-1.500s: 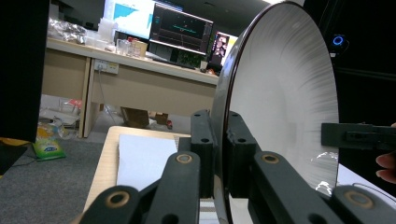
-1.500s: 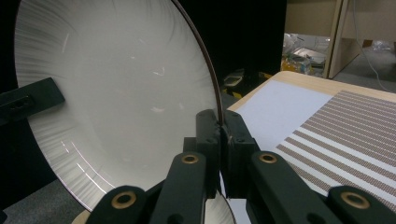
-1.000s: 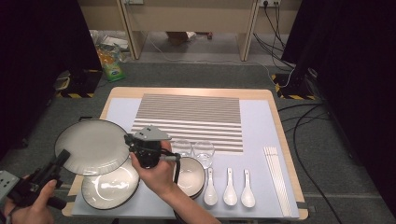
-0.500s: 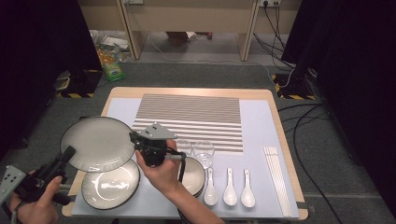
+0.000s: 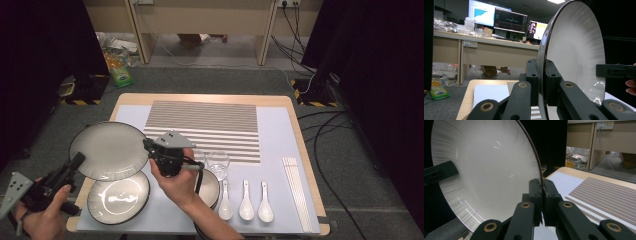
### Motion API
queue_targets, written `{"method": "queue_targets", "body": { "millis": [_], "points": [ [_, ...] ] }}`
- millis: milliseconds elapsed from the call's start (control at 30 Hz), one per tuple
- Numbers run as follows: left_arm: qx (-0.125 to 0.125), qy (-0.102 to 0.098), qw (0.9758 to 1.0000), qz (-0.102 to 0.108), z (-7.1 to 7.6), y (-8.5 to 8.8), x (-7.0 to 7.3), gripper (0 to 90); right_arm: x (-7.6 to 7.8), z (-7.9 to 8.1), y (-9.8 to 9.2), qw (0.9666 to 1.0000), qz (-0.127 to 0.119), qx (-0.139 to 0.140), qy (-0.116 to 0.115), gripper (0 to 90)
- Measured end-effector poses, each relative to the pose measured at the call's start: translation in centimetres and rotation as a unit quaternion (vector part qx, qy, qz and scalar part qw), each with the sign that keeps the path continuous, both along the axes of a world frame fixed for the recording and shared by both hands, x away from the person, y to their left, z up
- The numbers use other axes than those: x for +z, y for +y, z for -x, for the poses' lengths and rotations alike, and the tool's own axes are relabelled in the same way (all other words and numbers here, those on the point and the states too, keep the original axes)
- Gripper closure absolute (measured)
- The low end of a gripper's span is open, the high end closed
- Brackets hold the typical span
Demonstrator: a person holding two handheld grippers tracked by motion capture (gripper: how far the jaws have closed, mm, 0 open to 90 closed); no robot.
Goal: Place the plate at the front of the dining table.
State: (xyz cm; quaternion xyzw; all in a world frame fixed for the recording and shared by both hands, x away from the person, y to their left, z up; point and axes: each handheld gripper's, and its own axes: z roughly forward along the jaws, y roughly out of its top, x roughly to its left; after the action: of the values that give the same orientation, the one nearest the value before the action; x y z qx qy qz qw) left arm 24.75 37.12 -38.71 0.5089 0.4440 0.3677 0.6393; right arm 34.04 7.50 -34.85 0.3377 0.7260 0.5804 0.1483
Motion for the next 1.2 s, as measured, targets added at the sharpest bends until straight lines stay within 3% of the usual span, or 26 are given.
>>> {"method": "queue_targets", "body": {
  "millis": [100,167,433,500,933,1200],
  "points": [
    [-0.003,-0.001,1.0,-0.004,-0.2,-0.2,0.2,84.1,0.1,-0.1,-0.3,1.0,0.0,-0.001,-0.009,87.0],
    [-0.005,-0.001,1.0,-0.003,-0.3,-0.3,0.3,84.1,0.2,0.0,-0.4,1.0,-0.002,-0.005,-0.001,87.0],
    [-0.012,-0.004,0.9999,-0.007,-0.8,-0.8,0.5,84.0,0.4,-0.2,-1.1,0.9999,-0.002,-0.01,-0.011,87.0],
    [-0.014,-0.003,0.9999,-0.005,-1.0,-0.9,0.5,84.0,0.5,-0.1,-1.2,0.9999,-0.005,-0.014,-0.003,87.0],
    [-0.025,-0.007,0.9996,-0.004,-1.8,-1.7,1.0,84.1,0.8,-0.3,-2.2,0.9996,-0.007,-0.022,-0.014,87.0],
    [-0.033,-0.007,0.9994,-0.01,-2.4,-2.1,1.3,84.1,1.0,-0.4,-2.8,0.9994,-0.011,-0.033,-0.009,87.1]
  ]
}}
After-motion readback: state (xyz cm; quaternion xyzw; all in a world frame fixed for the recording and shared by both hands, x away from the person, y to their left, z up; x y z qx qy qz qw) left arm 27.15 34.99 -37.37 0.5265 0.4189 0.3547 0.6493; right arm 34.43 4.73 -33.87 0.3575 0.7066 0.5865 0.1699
